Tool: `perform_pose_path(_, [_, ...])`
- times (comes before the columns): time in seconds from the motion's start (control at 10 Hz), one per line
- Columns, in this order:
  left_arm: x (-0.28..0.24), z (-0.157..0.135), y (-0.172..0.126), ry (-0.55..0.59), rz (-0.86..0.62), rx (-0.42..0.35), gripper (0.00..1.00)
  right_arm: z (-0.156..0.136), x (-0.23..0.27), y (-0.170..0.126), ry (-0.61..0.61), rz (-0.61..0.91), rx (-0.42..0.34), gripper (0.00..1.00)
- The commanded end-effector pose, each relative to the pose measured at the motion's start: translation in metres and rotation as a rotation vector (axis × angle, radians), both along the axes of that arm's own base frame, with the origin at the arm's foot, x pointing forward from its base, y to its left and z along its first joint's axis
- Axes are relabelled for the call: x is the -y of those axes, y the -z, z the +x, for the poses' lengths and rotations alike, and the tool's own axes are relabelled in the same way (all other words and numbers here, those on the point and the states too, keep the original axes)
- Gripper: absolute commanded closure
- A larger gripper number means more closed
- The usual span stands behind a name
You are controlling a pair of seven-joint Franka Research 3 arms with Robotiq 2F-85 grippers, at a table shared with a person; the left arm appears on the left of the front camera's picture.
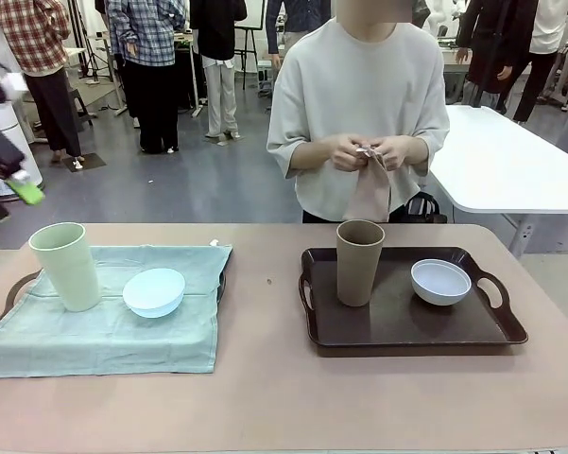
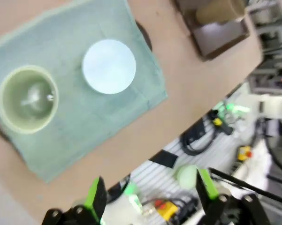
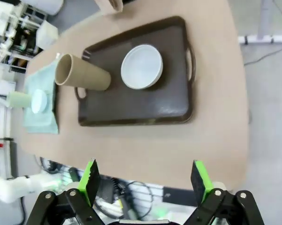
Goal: Set up a tray with a mat and arrange the tableware.
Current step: Pick up the Picnic Bowl and Reusable plastic cup from the Handle tray in front of the human's position and hold them in the air.
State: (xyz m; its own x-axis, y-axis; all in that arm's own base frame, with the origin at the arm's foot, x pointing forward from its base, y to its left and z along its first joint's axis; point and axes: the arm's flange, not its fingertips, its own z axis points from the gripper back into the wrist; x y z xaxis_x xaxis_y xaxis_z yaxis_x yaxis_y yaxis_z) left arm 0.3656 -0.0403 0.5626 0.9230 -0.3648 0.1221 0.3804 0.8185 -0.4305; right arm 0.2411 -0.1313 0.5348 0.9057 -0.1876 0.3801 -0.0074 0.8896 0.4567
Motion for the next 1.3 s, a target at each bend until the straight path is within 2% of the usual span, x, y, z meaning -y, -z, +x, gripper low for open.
perform_pose_path(0.0, [0.048, -0.003, 0.017, 0.085, 0.063, 0.079, 0.0, 0.001, -0.012, 0.036, -0.056, -0.119, 0.049, 0.0])
perform_pose_path(0.1, [0.077, -0.008, 0.018, 0.167, 0.068, 0.114, 0.0, 0.001, -0.019, 0.043, -0.122, -0.159, 0.038, 0.0])
perform_pose_path(0.5, [0.144, -0.002, 0.055, 0.503, 0.1, 0.288, 0.0, 0.009, -0.023, 0.058, -0.177, -0.187, -0.008, 0.0])
perform_pose_path(0.6, [0.151, -0.001, 0.061, 0.512, 0.084, 0.312, 0.0, 0.01, -0.025, 0.06, -0.174, -0.188, -0.023, 0.0])
perform_pose_path(0.7, [0.148, -0.013, 0.041, 0.429, 0.092, 0.222, 0.0, 0.007, -0.027, 0.055, -0.12, -0.105, -0.074, 0.0])
perform_pose_path(0.8, [0.148, -0.013, 0.041, 0.429, 0.092, 0.222, 0.0, 0.03, -0.01, 0.021, -0.161, -0.154, -0.011, 0.0])
perform_pose_path(1.2, [0.148, -0.013, 0.041, 0.429, 0.092, 0.222, 0.0, 0.03, -0.01, 0.021, -0.161, -0.154, -0.011, 0.0])
